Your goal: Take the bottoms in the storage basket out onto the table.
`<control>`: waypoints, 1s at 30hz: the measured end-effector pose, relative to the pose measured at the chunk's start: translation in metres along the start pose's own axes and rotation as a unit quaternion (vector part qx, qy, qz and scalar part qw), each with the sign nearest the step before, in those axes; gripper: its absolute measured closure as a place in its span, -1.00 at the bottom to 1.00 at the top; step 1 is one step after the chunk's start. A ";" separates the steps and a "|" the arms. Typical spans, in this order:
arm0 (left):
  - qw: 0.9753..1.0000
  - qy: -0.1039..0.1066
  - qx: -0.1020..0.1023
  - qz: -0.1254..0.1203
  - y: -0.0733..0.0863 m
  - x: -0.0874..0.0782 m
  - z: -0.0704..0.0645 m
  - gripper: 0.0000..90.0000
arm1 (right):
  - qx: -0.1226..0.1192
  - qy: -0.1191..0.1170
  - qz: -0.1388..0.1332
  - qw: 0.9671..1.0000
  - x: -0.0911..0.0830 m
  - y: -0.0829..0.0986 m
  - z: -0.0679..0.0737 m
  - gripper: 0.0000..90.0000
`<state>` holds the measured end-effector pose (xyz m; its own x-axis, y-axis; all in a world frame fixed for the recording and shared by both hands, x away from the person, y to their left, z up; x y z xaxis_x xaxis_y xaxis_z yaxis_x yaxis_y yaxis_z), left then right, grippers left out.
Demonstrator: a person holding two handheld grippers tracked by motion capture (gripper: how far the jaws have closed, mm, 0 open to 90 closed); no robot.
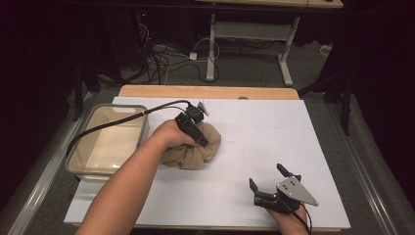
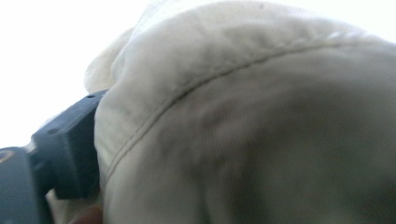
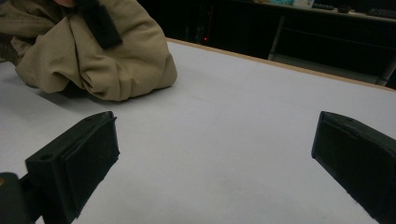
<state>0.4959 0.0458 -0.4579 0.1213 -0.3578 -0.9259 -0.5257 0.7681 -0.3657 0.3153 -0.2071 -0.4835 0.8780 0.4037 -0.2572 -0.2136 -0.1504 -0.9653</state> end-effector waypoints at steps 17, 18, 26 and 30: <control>0.999 -0.006 -0.017 0.035 0.000 -0.025 -0.004 -1.00 | 0.000 -0.003 0.000 1.000 0.001 0.000 0.002 -0.96; 0.999 -0.007 -0.018 0.035 0.001 -0.027 -0.005 -1.00 | 0.001 -0.003 0.000 1.000 0.001 0.000 0.002 -0.96; 0.999 -0.013 -0.013 0.050 0.008 -0.046 -0.012 -1.00 | -0.001 -0.004 -0.002 1.000 0.001 -0.002 0.004 -0.96; 0.998 -0.014 -0.016 0.061 0.015 -0.055 -0.013 -1.00 | -0.001 -0.004 -0.003 1.000 0.001 -0.002 0.004 -0.96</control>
<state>0.4702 0.0697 -0.4111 0.0767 -0.2472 -0.9659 -0.5646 0.7877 -0.2464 0.3153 -0.2030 -0.4820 0.8760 0.4111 -0.2522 -0.2076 -0.1506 -0.9666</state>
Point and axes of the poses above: each handheld gripper's, and its own axes: x roughly forward along the jaws, y roughly out of its underside, z roughly to its left, the point moved 5 cm from there along x, roughly forward along the jaws, and after that the axes turned 4 degrees about x, right-handed, at the moved point
